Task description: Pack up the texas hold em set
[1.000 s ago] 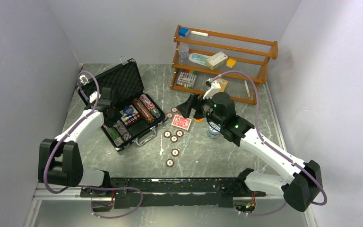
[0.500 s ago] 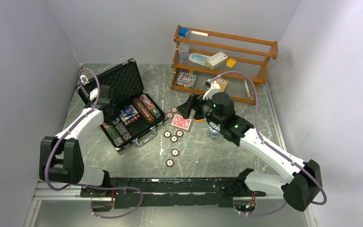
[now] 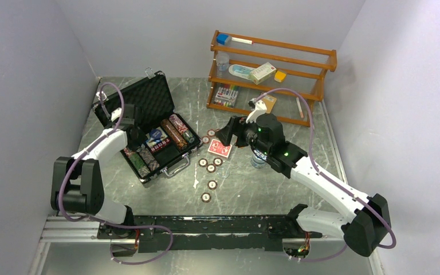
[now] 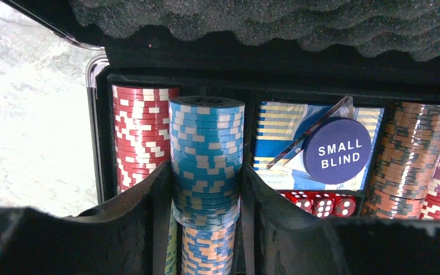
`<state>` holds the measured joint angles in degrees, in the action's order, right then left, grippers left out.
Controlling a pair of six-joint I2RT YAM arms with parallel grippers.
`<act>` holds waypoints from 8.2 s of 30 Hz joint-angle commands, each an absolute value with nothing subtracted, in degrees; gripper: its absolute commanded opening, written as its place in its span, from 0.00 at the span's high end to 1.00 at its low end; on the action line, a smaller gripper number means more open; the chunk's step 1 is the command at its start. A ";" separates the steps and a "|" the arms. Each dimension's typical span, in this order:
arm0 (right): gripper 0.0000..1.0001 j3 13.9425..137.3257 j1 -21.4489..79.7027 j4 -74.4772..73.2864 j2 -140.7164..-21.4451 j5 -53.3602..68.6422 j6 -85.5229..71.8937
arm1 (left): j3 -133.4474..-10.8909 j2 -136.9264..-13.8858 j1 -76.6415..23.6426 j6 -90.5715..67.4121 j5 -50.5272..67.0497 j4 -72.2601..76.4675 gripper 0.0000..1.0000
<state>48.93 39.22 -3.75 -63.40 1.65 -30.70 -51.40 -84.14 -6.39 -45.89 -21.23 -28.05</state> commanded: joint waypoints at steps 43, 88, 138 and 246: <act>0.15 49.97 39.16 -11.61 -63.59 -6.92 -31.08 | -49.42 -61.59 -7.17 -26.80 10.69 -15.31 0.22; 0.17 76.09 33.40 -31.55 -114.51 17.46 19.32 | -45.16 -46.59 -9.57 -17.47 28.84 -6.93 0.15; 0.10 74.57 39.03 -28.69 -110.02 19.92 19.91 | -45.74 -49.90 -9.58 -17.48 28.66 -7.86 0.16; 0.11 44.88 46.79 8.59 -67.03 10.99 -11.74 | -42.04 -62.77 -17.14 -64.21 -10.82 -21.90 0.93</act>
<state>46.06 46.68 3.64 -68.99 9.82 -7.66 -39.70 -61.49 -17.45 -62.50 -5.67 -21.45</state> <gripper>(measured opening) 0.887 0.222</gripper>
